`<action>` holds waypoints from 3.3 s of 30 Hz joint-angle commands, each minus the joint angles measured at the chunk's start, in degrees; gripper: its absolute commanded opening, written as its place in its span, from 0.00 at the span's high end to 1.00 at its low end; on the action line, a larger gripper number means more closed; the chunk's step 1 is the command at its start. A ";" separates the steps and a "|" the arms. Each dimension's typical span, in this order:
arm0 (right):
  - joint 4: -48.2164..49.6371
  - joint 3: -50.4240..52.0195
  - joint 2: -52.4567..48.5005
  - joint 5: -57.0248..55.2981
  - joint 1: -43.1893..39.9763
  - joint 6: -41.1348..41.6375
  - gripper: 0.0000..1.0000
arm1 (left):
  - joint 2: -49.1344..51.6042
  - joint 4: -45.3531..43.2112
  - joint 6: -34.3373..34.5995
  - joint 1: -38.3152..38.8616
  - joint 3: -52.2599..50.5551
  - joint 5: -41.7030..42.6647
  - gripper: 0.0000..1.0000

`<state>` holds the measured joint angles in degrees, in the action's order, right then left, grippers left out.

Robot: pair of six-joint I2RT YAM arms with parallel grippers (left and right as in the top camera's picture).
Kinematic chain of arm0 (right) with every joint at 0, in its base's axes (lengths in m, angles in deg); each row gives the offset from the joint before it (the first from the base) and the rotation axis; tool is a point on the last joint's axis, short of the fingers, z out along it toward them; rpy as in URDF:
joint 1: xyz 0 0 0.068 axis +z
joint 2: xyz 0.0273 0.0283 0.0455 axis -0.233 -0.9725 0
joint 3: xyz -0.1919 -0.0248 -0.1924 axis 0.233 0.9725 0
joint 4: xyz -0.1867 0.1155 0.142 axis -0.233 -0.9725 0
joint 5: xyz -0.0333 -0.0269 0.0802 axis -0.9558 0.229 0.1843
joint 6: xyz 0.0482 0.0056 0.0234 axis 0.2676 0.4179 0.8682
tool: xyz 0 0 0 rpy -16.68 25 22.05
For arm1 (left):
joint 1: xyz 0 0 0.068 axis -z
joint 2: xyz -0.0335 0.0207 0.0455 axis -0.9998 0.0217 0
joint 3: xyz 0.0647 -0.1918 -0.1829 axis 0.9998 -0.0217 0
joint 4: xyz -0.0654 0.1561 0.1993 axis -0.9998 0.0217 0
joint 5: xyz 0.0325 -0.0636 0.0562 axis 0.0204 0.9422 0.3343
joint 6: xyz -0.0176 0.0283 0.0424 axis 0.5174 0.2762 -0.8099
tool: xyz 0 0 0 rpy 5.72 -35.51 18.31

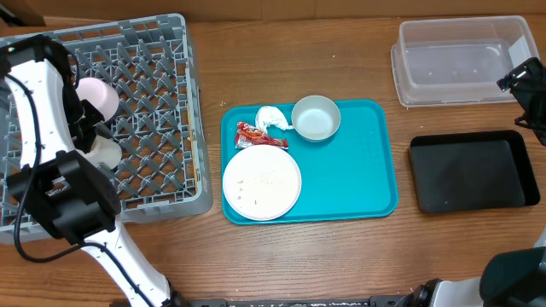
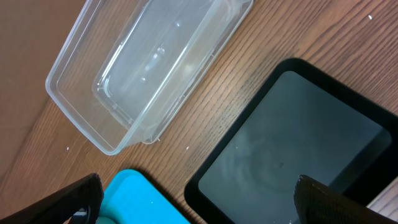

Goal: Sort waste into correct bins and load items into the dishwasher

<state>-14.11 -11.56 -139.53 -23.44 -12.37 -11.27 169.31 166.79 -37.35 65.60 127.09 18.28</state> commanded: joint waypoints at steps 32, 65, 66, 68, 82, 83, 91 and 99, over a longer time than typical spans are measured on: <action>0.17 -0.74 0.11 0.02 -0.04 0.17 0.01 | -17.11 -18.64 -5.01 34.62 -13.81 27.30 0.00; 0.20 -0.74 0.11 0.02 -0.04 0.17 0.00 | -5.53 -25.55 17.86 32.48 -18.05 -4.85 0.50; 0.20 -0.74 0.11 0.02 -0.04 0.17 0.00 | -5.03 -25.75 17.86 32.48 -18.05 -4.83 0.49; 0.17 -0.74 0.11 0.02 -0.04 0.15 0.00 | -4.68 -26.08 17.86 32.48 -18.05 -4.83 0.48; 0.17 -0.74 0.11 0.02 -0.04 0.15 0.00 | -4.37 -29.40 7.32 32.20 -18.05 -2.27 0.67; 0.20 -0.74 0.11 0.02 -0.04 0.17 0.00 | -4.33 -29.40 7.32 32.04 -18.05 -2.25 0.66; 0.17 -0.74 0.11 0.02 -0.04 0.15 0.01 | -3.04 -29.68 5.79 30.64 -18.10 1.57 0.65; 0.17 -0.74 0.11 0.02 -0.04 0.15 0.01 | -2.93 -29.53 2.82 30.45 -18.12 4.61 0.65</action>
<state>-14.11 -11.56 -139.53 -23.44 -12.37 -11.16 165.90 137.29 -31.93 96.16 109.27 20.14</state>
